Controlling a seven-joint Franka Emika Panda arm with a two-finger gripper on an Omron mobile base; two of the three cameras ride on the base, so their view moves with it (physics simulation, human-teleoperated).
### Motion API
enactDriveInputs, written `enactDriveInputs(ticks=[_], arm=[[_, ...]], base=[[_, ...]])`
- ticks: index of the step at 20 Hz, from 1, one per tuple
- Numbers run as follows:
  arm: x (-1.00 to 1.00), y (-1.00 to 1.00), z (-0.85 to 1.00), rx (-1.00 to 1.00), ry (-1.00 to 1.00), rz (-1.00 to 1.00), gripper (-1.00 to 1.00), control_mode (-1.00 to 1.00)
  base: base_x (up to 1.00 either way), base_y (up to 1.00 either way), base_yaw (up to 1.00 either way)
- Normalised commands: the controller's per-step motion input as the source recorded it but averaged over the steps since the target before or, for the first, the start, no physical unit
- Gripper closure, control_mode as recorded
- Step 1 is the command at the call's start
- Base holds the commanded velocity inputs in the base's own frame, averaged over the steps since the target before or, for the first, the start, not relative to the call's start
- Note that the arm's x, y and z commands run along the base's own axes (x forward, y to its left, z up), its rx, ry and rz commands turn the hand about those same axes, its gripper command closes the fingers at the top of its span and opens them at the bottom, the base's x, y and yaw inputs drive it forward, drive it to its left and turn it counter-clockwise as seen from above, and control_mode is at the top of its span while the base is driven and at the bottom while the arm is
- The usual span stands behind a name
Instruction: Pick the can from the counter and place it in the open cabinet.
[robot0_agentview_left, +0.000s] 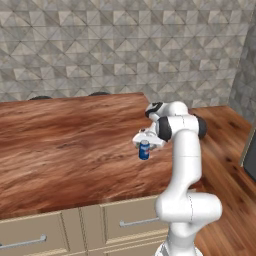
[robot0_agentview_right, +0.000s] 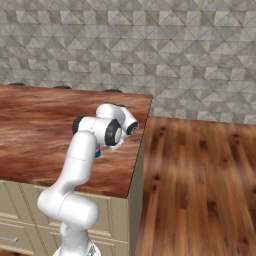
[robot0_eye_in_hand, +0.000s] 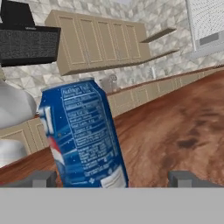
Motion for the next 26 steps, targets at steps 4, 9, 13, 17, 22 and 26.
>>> enactDriveInputs(ticks=[4, 9, 13, 17, 22, 26], arm=[[-0.24, 0.03, 0.0, 0.0, -0.03, 0.01, -1.0, -1.0], [-0.01, 0.21, 0.0, 0.0, -0.01, 0.0, -1.0, -1.0], [0.0, 0.28, 0.0, 0.0, 0.0, 0.0, -1.0, -1.0], [-0.01, 0.24, 0.0, 0.0, 0.0, 0.0, -1.0, -1.0], [-0.22, 0.16, -0.04, 0.0, 0.0, 0.0, 1.0, -1.0], [-0.4, 0.08, -0.08, 0.0, 0.0, 0.0, 1.0, -1.0]], base=[[0.0, 0.0, 0.0], [0.0, 0.0, 0.0], [0.0, 0.0, 0.0], [0.0, 0.0, 0.0], [0.0, 0.0, 0.0], [0.0, 0.0, 0.0]])
